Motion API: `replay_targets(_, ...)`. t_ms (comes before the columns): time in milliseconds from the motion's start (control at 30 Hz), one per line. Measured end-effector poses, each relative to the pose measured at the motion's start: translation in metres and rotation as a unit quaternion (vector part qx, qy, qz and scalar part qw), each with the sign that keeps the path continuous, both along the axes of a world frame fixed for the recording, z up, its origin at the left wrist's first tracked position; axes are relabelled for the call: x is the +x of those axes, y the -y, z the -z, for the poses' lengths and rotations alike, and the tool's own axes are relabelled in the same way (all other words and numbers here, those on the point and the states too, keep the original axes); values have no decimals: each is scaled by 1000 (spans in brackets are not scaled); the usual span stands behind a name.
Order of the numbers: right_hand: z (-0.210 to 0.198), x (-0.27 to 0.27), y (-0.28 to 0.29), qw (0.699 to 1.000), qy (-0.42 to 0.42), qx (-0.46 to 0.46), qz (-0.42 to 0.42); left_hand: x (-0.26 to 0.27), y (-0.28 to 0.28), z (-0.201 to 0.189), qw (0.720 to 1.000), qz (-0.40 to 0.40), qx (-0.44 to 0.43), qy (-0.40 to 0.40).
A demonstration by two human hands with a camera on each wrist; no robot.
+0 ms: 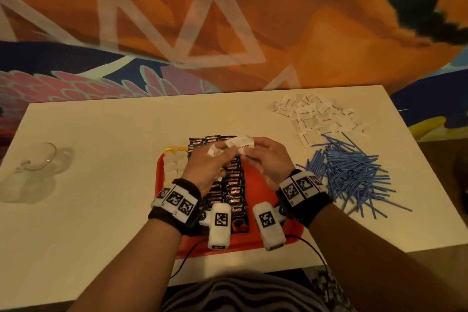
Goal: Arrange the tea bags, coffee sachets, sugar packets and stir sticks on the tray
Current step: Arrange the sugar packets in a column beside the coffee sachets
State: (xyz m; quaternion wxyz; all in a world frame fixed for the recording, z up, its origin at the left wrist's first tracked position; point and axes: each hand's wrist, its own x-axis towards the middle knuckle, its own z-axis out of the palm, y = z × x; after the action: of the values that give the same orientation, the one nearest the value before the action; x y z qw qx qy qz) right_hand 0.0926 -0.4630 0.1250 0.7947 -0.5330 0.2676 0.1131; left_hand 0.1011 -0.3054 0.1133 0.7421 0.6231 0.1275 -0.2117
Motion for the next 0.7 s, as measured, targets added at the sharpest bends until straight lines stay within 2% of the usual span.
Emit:
replay_targets(100, 1, -8, -6, 999, -2, -5, -35, 1, 3, -1, 995, 2, 76, 58)
replay_targets(233, 2, -10, -2, 1000, -18, 4, -17, 0, 5, 1, 993, 30, 103, 56)
replay_targets(333, 3, -8, 5, 999, -31, 4, 7, 0, 11, 0, 993, 42, 93, 55)
replay_targets(433, 2, -6, 15, 1000, -27, 6, 4, 3, 20, 1, 997, 14, 74, 32)
replay_targets(567, -1, -3, 34, 998, -21, -13, -54, 4, 36, 5, 999, -29, 27, -6)
replay_targets(700, 4, 0, 51, 995, -4, -55, -85, 2, 52, 6, 999, -38, 16, -23)
